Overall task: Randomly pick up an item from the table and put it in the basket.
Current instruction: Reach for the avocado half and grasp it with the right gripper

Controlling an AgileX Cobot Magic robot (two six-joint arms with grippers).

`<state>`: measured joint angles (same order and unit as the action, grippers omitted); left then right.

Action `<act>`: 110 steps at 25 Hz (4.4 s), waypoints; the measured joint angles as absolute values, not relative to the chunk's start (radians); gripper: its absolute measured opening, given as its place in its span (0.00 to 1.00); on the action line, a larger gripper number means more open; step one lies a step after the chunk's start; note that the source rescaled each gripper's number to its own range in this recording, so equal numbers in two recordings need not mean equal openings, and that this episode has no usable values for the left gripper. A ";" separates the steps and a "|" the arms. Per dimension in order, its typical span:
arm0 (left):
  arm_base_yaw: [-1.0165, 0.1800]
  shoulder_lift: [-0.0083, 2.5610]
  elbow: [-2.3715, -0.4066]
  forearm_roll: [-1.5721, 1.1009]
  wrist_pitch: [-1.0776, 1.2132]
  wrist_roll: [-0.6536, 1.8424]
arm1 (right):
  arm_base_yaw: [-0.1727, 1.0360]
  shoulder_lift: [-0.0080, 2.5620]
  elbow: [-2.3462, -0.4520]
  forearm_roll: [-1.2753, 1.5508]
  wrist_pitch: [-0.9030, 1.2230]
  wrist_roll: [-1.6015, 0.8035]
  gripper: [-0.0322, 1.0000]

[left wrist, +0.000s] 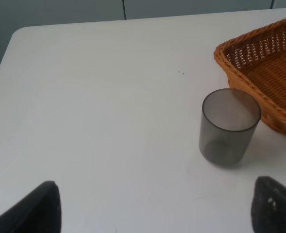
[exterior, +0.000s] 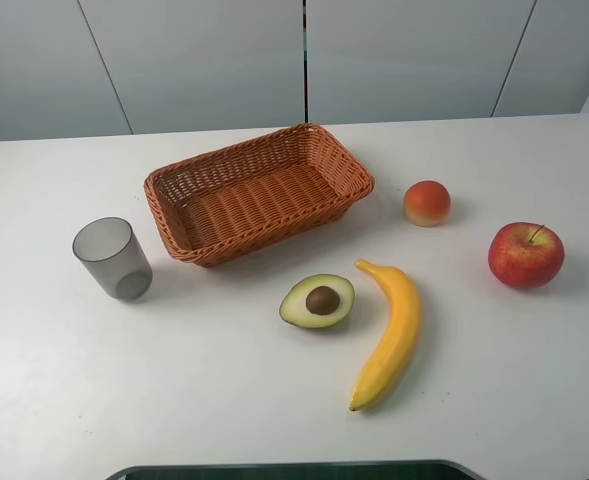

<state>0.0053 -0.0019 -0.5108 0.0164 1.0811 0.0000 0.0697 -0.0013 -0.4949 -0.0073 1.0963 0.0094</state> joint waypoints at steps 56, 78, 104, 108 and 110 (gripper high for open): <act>0.005 -0.002 -0.511 0.016 1.081 0.000 | 0.408 0.998 -0.814 -0.015 1.045 0.028 1.00; 0.005 -0.002 -0.511 0.018 1.081 0.000 | 0.859 1.784 -1.192 0.095 0.947 -0.593 1.00; 0.005 -0.002 -0.511 0.018 1.081 0.000 | 0.821 1.929 -1.111 0.071 0.700 -0.657 1.00; 0.005 -0.002 -0.511 0.018 1.081 0.000 | 0.821 1.938 -1.111 0.071 0.678 -0.655 1.00; 0.005 -0.002 -0.511 0.018 1.081 0.000 | 0.821 1.950 -1.111 0.071 0.676 -0.651 1.00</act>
